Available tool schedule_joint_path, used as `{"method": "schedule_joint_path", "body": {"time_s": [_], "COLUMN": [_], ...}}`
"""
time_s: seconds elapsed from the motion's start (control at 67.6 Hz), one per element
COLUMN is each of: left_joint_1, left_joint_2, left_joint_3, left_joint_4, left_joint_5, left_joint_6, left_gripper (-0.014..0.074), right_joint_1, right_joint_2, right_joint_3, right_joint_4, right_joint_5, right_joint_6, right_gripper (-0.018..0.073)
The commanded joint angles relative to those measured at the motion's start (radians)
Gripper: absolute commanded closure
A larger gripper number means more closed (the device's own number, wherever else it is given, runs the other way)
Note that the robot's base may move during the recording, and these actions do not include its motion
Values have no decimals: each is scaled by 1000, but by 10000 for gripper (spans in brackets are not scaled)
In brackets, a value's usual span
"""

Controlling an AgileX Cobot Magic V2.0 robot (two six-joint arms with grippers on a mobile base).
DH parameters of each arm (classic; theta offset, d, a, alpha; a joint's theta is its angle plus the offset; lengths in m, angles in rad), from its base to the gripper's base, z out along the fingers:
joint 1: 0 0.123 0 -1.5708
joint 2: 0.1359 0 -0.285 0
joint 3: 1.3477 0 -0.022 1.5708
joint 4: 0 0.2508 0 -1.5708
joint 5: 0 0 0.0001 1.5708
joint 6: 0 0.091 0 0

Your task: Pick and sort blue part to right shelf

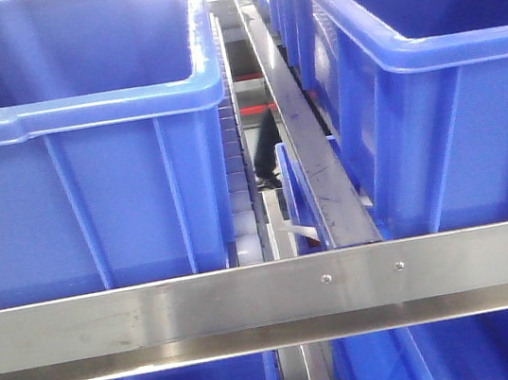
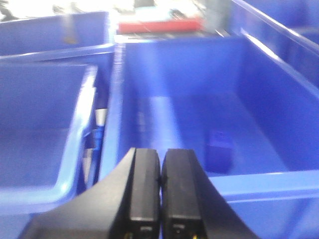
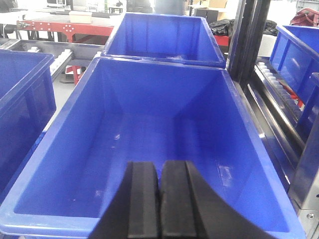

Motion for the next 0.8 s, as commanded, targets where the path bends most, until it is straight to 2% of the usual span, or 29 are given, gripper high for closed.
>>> {"method": "schedule_joint_path", "body": {"time_s": [0.0,0.148,0.34,0.399,0.784], "left_joint_1": [60,149,200,202,202], "left_joint_2": [-41,-120,-160,-160,-160], "left_joint_3": [69,264,464,456,460], "left_joint_4": [-51,-85,-104,-111,-111], "left_joint_5": [-164,-293,-512,-463,-478], "left_joint_6": [1,1,3,3,3], "left_gripper": [463,463,463,463,463], "right_joint_1": [-1,-1,-1,-1,-1], "right_joint_2": [11,11,11,11,11], "right_joint_3": [-26,-26,-26,-26,-26], "right_joint_4": [-3,-3,-3,-3,-3], "right_joint_5": [-96,-96,-96,-95,-90], "right_joint_6": [-5,-5,-5,-5,-5], "right_gripper": [528,528,528,528,528]}}
